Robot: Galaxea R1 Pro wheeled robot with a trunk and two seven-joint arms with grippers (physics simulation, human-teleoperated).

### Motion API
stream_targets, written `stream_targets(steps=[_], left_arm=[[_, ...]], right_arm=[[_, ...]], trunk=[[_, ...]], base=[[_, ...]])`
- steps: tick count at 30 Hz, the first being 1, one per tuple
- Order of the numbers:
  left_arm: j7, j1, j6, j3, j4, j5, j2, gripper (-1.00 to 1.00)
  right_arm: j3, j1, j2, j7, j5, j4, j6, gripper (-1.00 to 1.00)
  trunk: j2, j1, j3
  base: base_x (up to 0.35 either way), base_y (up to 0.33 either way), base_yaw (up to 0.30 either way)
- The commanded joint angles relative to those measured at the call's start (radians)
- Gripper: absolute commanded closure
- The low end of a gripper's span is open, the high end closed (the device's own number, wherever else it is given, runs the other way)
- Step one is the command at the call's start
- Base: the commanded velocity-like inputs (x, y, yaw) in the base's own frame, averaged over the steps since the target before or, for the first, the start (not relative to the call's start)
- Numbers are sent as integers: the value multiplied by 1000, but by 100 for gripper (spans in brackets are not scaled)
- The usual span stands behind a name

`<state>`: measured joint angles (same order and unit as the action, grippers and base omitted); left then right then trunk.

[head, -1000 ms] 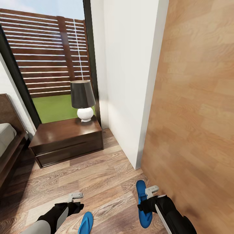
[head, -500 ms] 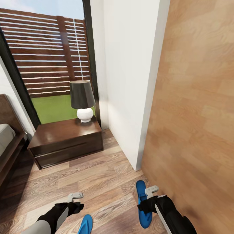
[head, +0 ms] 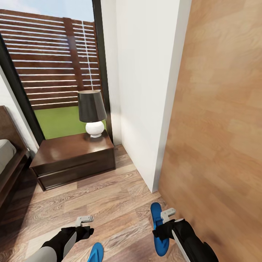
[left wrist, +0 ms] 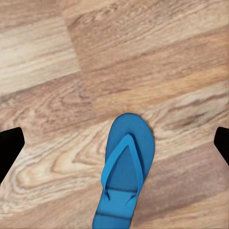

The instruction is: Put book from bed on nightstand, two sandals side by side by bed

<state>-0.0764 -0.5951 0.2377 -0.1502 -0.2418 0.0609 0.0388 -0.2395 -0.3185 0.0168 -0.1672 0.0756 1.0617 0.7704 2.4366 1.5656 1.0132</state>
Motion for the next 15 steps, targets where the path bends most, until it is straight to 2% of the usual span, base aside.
stream_targets(steps=[1,15], left_arm=[[-6,0,6,-8,-2,7,0,-100],[-5,0,6,-8,-2,7,0,-100]], right_arm=[[-2,-1,1,-5,7,1,4,100],[-4,-1,1,-5,7,1,4,100]], trunk=[[0,0,1],[0,0,1]], base=[[46,0,0],[22,0,0]])
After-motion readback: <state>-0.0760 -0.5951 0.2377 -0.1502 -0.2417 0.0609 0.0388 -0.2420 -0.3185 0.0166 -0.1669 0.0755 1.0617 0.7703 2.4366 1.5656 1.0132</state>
